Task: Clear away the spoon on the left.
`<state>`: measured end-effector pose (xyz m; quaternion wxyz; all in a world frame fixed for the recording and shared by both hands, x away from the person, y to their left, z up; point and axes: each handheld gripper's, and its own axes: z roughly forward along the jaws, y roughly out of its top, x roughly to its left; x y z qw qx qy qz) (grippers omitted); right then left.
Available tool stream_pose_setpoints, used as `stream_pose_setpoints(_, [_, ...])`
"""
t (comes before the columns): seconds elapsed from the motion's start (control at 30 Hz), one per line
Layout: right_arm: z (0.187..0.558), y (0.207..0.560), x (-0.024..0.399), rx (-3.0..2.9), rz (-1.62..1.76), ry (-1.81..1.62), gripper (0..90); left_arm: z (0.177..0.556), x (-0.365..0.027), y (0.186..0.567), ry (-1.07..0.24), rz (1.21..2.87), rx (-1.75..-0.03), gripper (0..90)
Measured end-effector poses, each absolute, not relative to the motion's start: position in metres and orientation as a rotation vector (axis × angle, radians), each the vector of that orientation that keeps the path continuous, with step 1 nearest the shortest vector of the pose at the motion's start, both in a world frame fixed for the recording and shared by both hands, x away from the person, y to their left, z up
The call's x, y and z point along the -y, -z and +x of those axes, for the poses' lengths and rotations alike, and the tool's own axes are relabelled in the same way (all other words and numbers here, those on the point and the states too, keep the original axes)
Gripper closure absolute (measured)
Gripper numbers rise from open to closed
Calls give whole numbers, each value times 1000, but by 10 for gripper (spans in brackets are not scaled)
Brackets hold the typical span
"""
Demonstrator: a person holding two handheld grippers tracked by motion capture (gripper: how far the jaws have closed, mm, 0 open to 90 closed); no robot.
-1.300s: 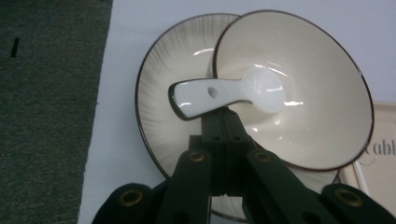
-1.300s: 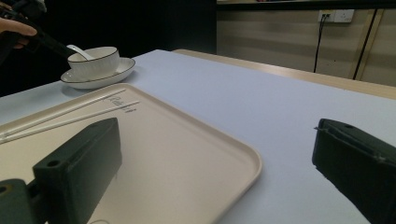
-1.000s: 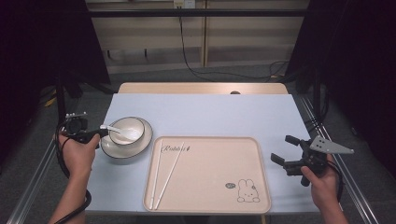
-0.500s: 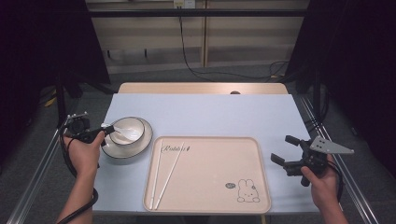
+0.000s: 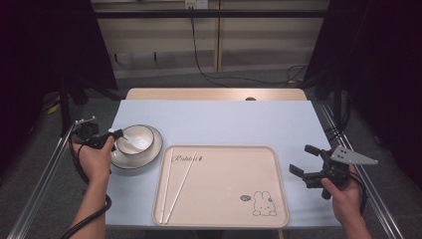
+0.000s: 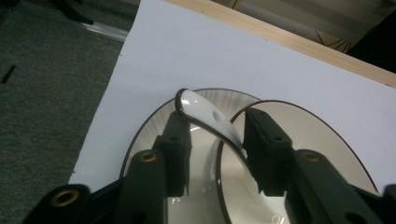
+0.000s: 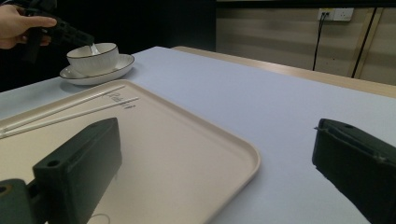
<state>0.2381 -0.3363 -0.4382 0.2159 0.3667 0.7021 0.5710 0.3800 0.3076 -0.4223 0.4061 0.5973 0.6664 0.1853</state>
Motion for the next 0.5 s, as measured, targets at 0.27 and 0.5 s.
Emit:
stream_pose_setpoints(0.27, [238,438,337,-1944,1015,-1584,8,385,-300,413,-463,1489,-1635,775])
stream_pose_setpoints(0.5, [238,438,337,-1946,1011,-1587,8,383,-291,403,-481,1491,-1562,862])
